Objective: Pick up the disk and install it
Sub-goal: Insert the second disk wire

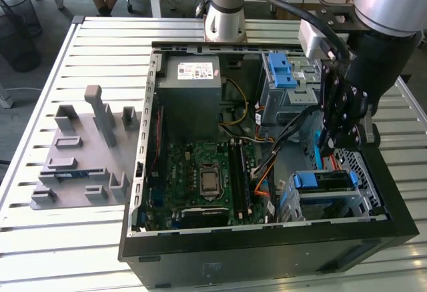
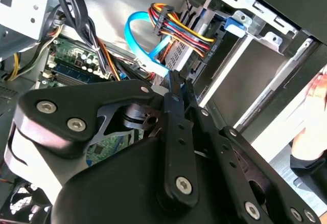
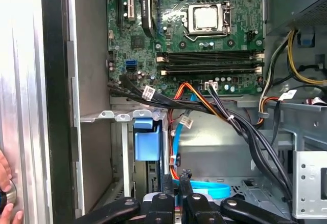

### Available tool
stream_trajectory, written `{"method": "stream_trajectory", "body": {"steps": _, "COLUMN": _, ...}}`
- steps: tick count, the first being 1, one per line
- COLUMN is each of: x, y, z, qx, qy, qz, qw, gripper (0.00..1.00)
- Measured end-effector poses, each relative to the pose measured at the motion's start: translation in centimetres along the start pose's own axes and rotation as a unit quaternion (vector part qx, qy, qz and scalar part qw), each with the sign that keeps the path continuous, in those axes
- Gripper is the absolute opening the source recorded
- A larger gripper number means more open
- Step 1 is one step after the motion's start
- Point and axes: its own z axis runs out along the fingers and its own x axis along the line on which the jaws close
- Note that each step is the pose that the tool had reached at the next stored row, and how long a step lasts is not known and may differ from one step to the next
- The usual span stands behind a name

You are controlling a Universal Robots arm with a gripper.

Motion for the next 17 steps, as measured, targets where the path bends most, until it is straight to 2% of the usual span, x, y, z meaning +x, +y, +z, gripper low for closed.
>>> {"method": "stream_trajectory", "body": {"steps": 6, "x": 0.56, "y": -0.02, "z": 0.37, "qx": 0.0000, "qy": -0.0001, "qz": 0.000, "qw": 1.0000, "gripper": 0.16}}
{"method": "stream_trajectory", "body": {"steps": 13, "x": 0.60, "y": -0.08, "z": 0.42, "qx": -0.0007, "qy": 0.0004, "qz": 0.000, "qw": 1.0000, "gripper": 0.16}}
{"method": "stream_trajectory", "body": {"steps": 14, "x": 0.61, "y": -0.15, "z": 0.43, "qx": -0.0019, "qy": 0.0005, "qz": 0.000, "qw": 1.0000, "gripper": 0.16}}
{"method": "stream_trajectory", "body": {"steps": 17, "x": 0.65, "y": -0.62, "z": 0.52, "qx": -0.0108, "qy": 0.0010, "qz": -0.001, "qw": 0.9999, "gripper": 0.16}}
